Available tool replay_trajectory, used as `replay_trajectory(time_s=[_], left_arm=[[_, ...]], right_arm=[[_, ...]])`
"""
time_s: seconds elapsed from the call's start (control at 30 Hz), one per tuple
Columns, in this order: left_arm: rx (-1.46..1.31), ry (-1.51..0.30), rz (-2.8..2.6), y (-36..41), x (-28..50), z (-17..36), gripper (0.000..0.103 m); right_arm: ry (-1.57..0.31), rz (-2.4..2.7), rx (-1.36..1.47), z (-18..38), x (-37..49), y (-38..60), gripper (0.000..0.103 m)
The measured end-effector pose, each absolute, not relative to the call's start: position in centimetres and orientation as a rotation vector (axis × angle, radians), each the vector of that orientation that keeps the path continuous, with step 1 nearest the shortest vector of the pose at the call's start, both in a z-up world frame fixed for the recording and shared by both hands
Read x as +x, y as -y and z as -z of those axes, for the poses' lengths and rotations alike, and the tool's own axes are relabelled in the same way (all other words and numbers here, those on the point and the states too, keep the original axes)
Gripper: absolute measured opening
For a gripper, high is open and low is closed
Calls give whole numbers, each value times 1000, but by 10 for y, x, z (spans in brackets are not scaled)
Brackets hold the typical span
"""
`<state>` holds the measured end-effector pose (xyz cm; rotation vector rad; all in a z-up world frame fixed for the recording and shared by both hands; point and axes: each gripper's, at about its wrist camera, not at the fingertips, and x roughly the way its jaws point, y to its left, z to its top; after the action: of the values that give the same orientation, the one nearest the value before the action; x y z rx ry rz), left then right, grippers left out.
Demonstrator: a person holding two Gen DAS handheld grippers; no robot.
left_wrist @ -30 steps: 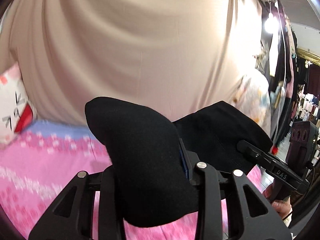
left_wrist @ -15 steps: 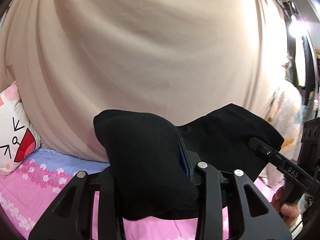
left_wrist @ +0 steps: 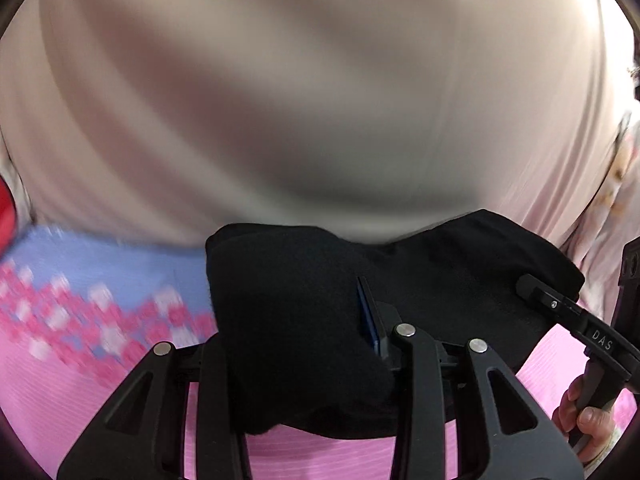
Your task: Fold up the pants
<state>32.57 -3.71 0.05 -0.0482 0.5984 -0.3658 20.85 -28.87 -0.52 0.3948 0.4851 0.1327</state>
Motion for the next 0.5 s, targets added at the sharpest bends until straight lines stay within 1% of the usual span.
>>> replay_trajectory(time_s=[0.03,0.07,0.1,0.13,0.17,0.27,0.33,0.37,0.4,0.43,0.47,0.5], left_arm=[[-55,-644,365,34,333,18,41],[-50,-697,361,33,339,39,45],[-36,-723,344,31,340,50,61],[-21,-747,318,29,339,57,78],[-7,-783,289,25,338,63,82],[0,-802,266,4,319,55,86],[36,-785,165,-10,304,32,84],[48,-754,110,-14,297,15,84],[40,-735,108,-15,297,4,84],[22,-720,122,-16,294,-5,84],[1,-714,142,-12,294,-13,84],[-21,-719,181,-4,296,-17,86]], right_arm=[[-554,-123,410,28,216,292,39],[-615,-108,425,44,222,295,46],[-679,-81,451,56,226,299,55],[-730,-79,509,61,226,309,57],[-744,-88,537,61,222,315,60],[-714,6,485,46,193,330,67],[-633,69,433,20,168,334,67],[-597,64,412,8,161,331,62],[-567,41,392,-3,157,327,47],[-556,18,353,-18,157,315,39],[-562,-3,325,-24,162,304,32],[-584,-47,297,-26,172,288,29]])
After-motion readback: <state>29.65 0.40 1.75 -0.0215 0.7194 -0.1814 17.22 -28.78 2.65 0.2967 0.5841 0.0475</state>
